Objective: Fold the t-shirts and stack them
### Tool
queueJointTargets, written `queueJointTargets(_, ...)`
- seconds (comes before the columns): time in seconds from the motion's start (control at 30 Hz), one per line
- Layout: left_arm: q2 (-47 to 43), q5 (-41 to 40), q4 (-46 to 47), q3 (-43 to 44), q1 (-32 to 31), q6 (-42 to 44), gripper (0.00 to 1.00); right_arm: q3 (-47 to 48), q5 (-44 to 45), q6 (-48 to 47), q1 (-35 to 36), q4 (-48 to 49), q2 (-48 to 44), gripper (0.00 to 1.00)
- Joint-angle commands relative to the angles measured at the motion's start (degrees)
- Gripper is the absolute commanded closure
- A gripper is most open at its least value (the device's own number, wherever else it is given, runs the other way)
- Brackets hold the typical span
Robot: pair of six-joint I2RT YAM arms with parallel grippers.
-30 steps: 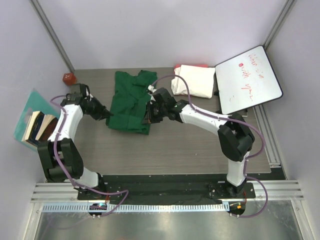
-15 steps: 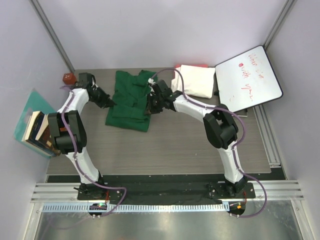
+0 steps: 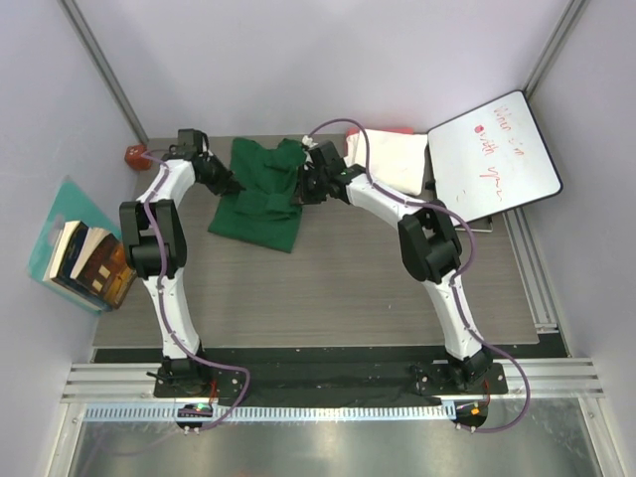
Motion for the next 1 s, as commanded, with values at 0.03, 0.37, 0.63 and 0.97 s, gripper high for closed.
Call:
queueJointTargets(0.03,2.2,-4.0,1.3,1.0,0.0,0.5,0.82,3.1,0.9,-1.5,-0.6,1.1,4.2,0.89)
queueJointTargets(0.37,3.4,-7.2,4.6,0.2,-0.2,-1.0,0.61,2.1,-2.7,4.7,-1.8,12.0,5.1,0.62)
queueJointTargets(0.63,2.1,-7.4,6.4,0.8,-0.1,-2.3,0.97,5.0,-7.6,10.1,-3.2,15.6,5.8,0.95)
queueJointTargets(0.97,0.4,-9.3,7.6,0.7,0.0,-3.8,1.00,8.7,-10.2,13.3,-4.2,15.6,8.3,0.59)
